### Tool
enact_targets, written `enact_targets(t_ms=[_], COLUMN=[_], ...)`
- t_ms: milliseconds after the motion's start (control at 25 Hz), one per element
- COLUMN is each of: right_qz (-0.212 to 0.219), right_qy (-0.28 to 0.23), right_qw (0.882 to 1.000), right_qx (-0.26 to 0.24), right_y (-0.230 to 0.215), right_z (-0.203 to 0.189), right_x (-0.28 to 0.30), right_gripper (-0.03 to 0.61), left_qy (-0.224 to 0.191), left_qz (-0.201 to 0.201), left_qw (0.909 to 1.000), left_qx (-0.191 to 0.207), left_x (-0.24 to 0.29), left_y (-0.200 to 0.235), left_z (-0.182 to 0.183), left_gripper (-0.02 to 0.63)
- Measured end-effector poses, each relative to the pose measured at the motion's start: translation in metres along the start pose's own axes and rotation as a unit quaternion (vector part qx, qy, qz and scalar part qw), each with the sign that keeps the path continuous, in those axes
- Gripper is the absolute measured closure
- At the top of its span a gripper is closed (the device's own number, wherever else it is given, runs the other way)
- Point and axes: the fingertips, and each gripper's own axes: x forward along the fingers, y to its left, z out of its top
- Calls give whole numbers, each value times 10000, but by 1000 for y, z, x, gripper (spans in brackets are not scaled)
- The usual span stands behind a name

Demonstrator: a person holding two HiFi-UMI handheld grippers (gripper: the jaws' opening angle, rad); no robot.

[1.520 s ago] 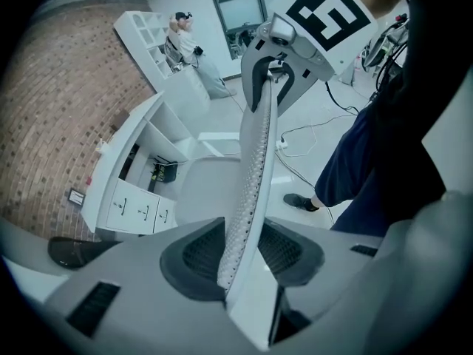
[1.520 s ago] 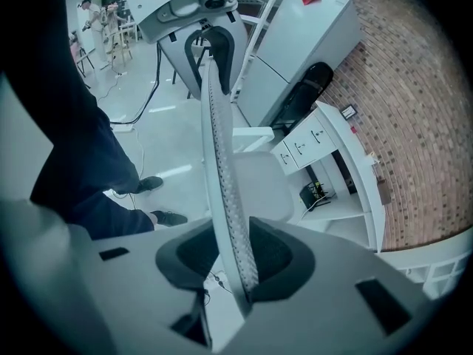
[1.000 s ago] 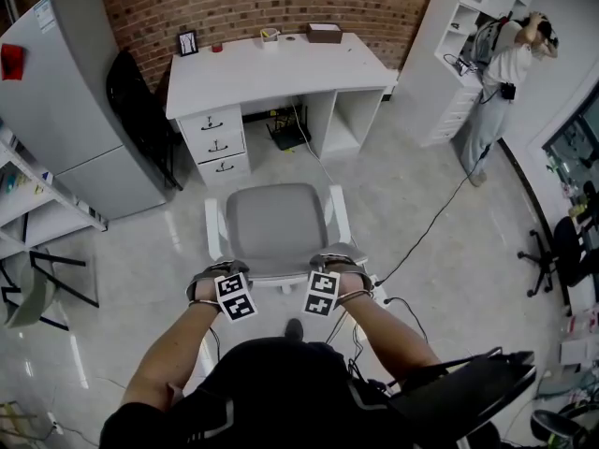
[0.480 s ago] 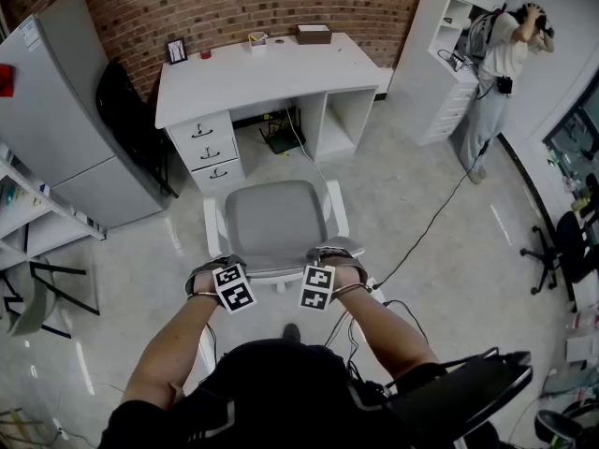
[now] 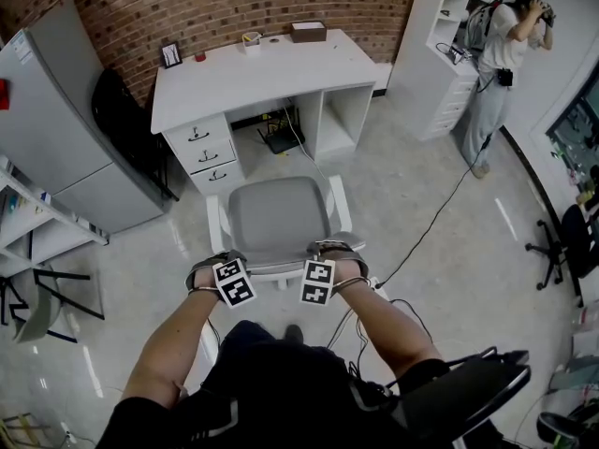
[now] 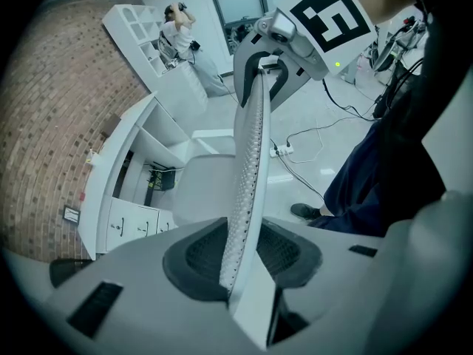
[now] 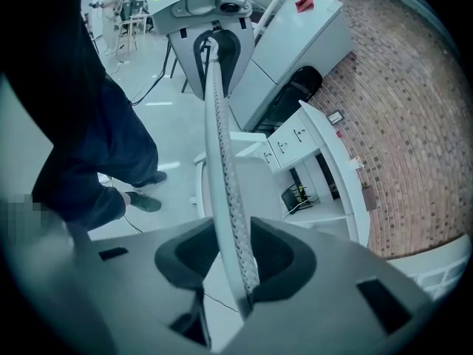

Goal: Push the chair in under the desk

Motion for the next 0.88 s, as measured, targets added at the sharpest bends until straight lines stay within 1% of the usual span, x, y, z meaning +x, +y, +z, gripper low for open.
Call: enact_targets(t_ms=[160, 440, 560, 720, 880], right_qz=[33, 5, -30, 89, 138], right_qy=[70, 106, 127, 119, 169], right_qw=[10000, 9999, 9999, 9999, 9998], right_qx=[23, 41, 55, 46, -1], right_y=[-13, -41, -52, -71, -91], right_z=[-10, -18, -22, -26, -32], right_x=[5, 18, 24, 31, 42], right_gripper=[448, 448, 449, 451, 457], left_qy=[-44, 50, 55, -73, 44], left_qz=[-9, -315, -274, -171, -408], left_qw=[10000, 9995, 9996, 9995, 9989], left_qx=[3, -43, 20, 248, 203], left_x=[5, 15, 20, 25, 32], left_y=[10, 37, 50, 69, 87], left_z=[11, 25, 31, 40, 47], left_gripper=[497, 497, 497, 505, 508])
